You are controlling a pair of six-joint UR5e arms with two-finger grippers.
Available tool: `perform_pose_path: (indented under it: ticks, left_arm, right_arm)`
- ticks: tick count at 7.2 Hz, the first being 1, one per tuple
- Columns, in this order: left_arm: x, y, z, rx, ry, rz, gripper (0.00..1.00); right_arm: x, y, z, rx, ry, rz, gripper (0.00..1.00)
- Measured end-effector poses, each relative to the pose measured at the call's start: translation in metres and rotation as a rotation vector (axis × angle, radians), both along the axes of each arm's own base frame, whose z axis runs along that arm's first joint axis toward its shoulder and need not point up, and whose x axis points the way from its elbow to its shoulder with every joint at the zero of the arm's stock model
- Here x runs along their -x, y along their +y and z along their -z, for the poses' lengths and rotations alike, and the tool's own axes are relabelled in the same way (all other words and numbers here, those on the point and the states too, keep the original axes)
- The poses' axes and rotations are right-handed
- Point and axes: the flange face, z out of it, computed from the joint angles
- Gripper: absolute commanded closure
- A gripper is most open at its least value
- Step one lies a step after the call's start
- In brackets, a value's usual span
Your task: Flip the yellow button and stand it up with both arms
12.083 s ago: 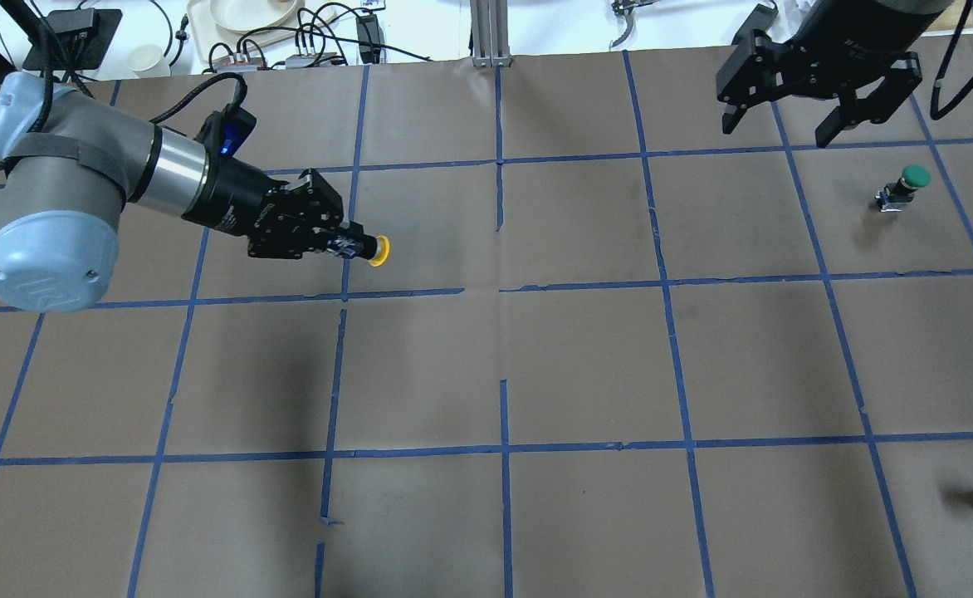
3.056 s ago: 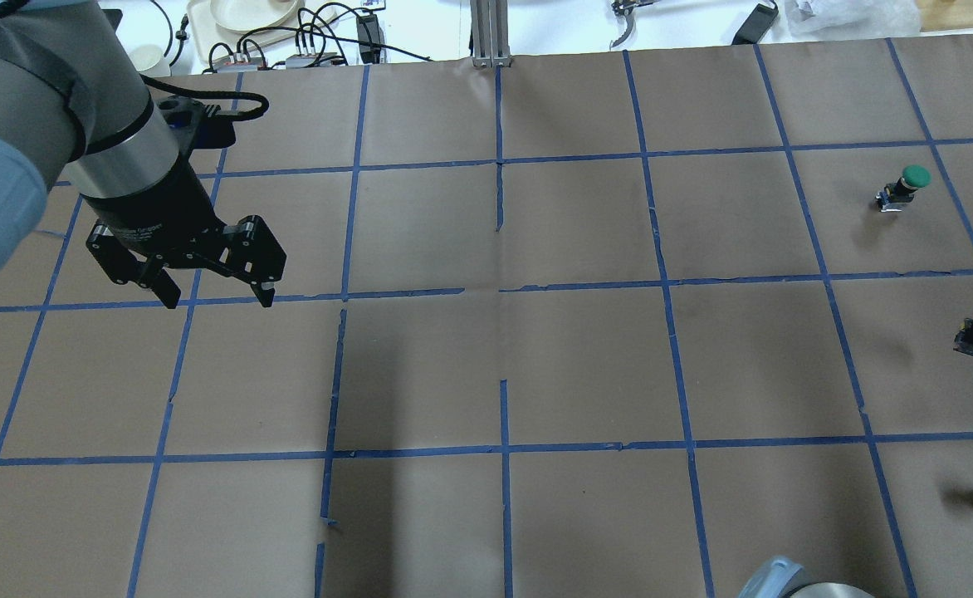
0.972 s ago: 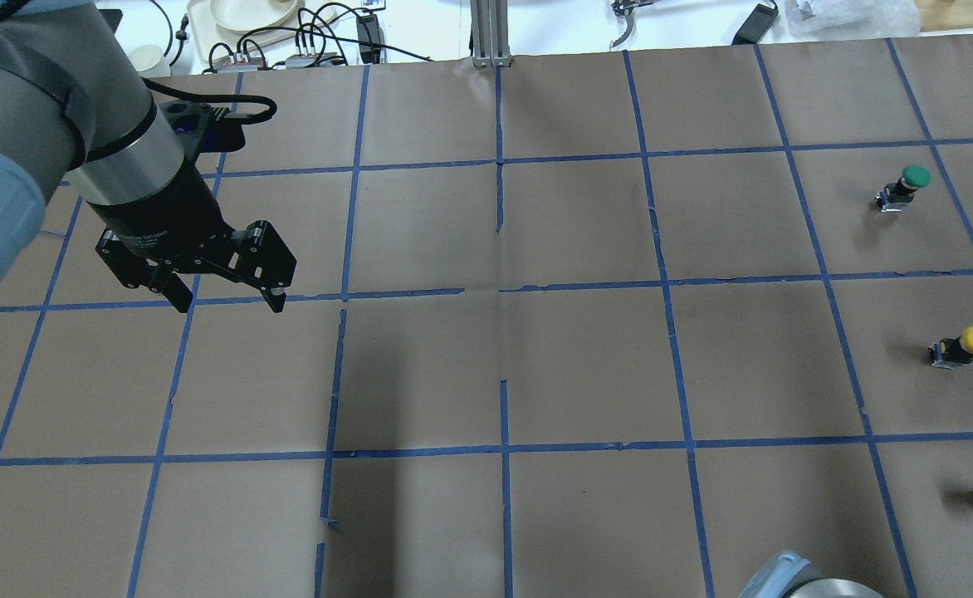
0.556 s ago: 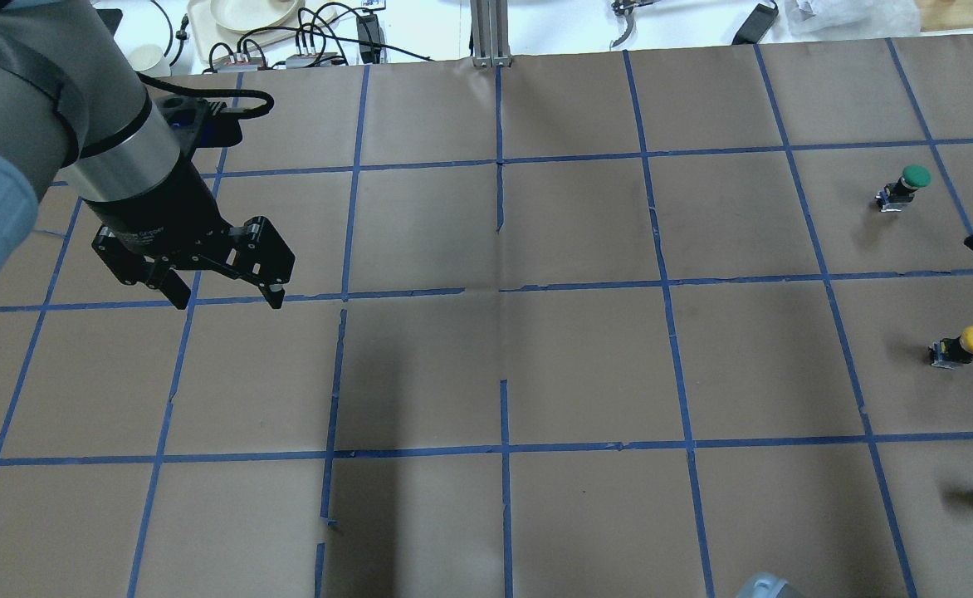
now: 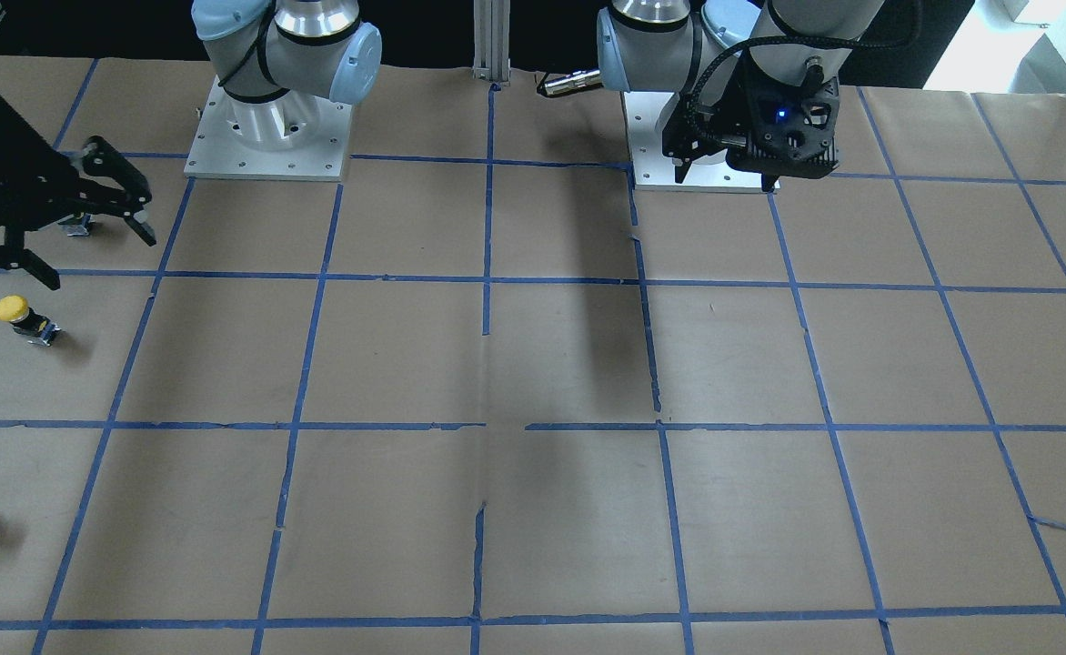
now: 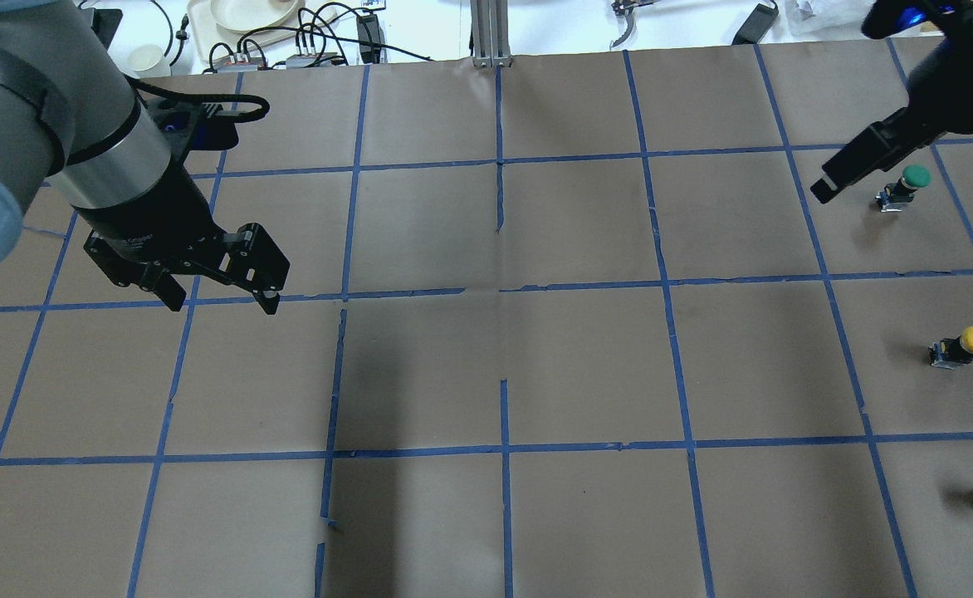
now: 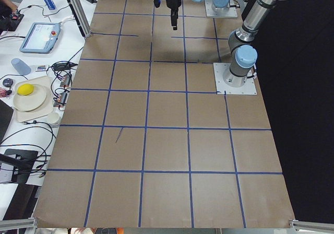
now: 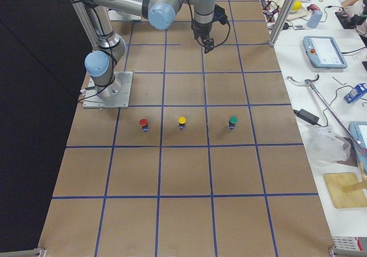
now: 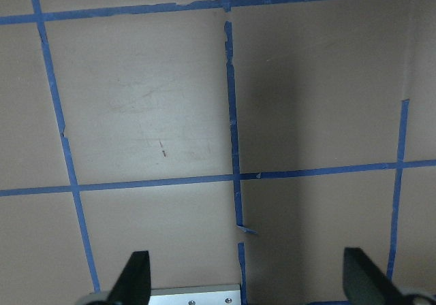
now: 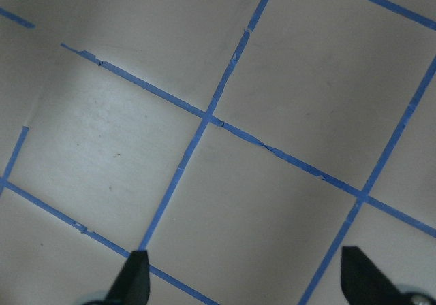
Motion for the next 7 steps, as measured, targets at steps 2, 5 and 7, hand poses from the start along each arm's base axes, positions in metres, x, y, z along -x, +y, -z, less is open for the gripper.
perform_pose_path:
  ticks: [2, 5, 7]
  left_arm:
    - [-0.001, 0.0, 0.0, 0.0, 0.001, 0.006, 0.0]
    - [-0.001, -0.001, 0.002, -0.004, 0.001, 0.008, 0.0]
    - [-0.001, -0.001, 0.002, -0.004, 0.002, 0.004, 0.0]
  right_arm:
    - [-0.055, 0.001, -0.003, -0.025, 0.049, 0.166, 0.0]
    - [-0.101, -0.003, -0.024, -0.019, 0.044, 0.402, 0.0]
    - [-0.106, -0.018, -0.037, -0.008, 0.057, 0.5, 0.0]
